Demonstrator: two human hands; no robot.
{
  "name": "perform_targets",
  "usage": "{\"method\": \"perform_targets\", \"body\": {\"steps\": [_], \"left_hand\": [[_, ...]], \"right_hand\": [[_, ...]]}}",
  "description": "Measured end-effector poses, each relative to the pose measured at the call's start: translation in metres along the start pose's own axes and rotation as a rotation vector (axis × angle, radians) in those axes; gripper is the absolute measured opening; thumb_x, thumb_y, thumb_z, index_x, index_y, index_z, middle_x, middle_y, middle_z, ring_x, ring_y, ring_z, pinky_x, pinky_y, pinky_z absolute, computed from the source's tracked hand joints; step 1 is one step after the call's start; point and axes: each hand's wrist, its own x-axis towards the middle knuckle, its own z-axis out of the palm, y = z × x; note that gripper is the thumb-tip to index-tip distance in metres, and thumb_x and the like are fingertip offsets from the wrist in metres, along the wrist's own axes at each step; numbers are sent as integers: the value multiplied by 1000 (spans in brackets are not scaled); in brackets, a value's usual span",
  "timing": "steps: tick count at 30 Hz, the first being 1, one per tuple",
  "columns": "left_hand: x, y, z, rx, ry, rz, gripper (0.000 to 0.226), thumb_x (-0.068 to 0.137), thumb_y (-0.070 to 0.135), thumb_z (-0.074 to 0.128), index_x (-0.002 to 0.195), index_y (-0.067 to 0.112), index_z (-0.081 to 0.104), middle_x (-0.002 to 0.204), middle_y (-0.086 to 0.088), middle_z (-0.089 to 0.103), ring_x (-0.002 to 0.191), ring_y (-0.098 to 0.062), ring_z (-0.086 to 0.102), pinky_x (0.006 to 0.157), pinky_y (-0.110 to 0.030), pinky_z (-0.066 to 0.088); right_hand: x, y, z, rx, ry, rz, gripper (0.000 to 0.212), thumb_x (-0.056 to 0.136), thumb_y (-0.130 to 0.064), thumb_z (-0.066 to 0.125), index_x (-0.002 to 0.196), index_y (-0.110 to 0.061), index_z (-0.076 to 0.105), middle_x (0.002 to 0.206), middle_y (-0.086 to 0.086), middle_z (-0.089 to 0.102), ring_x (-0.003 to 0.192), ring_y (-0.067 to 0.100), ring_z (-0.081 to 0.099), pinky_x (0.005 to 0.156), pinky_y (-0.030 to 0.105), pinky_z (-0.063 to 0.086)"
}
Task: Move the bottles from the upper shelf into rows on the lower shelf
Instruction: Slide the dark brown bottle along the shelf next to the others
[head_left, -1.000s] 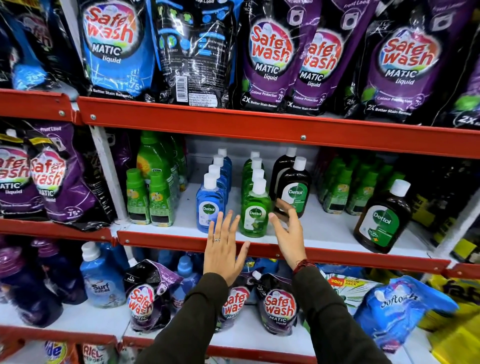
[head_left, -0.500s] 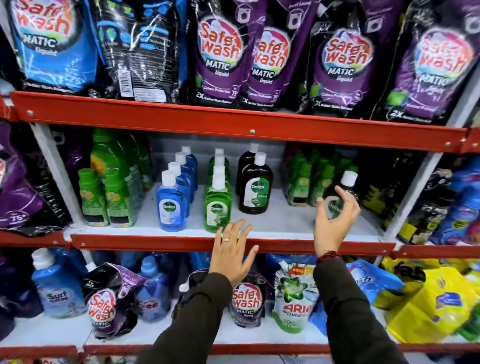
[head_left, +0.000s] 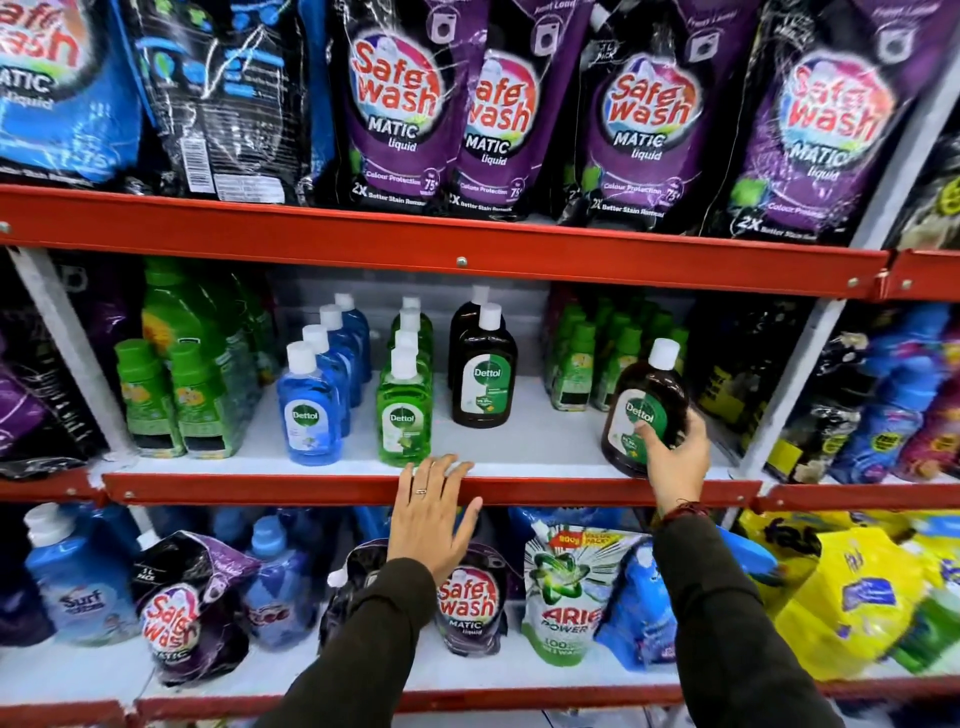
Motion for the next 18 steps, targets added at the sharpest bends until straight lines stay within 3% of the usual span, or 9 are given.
{"method": "perform_targets", "body": {"steps": [3,5,9,13,15,18], "left_hand": [[1,1,0,11,-7,-10,45,101,46,40,137,22,50,138,-4,57,132,-28,49,118,-45,23],[1,1,0,22,-21,-19,45,100,47,40,136,22,52,138,-3,57,133,-28,49,118,-46,25],[2,0,-1,22,-48,-21,47,101,48,39,137,22,50,140,-3,56,134,-28,48,118,-48,25],[1,-1,-8,10,-56,-11,52,101,50,36,144,21,46,147,-4,52,140,-29,45,120,-47,19],[-2,-4,-14,2,-30,-17,54,100,49,38,145,19,46,149,-5,52,142,-29,43,121,-47,16],[-8,-18,-26,12,31,-48,57,100,48,39,147,17,46,152,-7,50,145,-28,37,125,-43,7]], "right_hand": [[4,-3,-3,10,-9,16,58,88,-7,73,140,-1,49,136,17,59,114,16,53,95,26,41],[4,-4,-1,21,-24,7,58,85,-8,76,138,-2,52,134,17,61,118,22,58,98,31,46],[-5,-10,12,37,-141,-52,52,85,-9,76,133,-2,55,125,9,64,113,21,60,94,31,48],[-17,-18,36,82,-317,-73,62,79,-27,81,132,-6,57,129,13,67,120,28,64,106,47,51],[-25,-22,52,134,-403,-54,59,81,-21,80,133,-6,56,131,13,67,121,26,64,106,43,51],[-38,-26,75,182,-506,-57,56,85,-12,77,136,-6,54,134,11,65,122,22,63,100,27,53]]}}
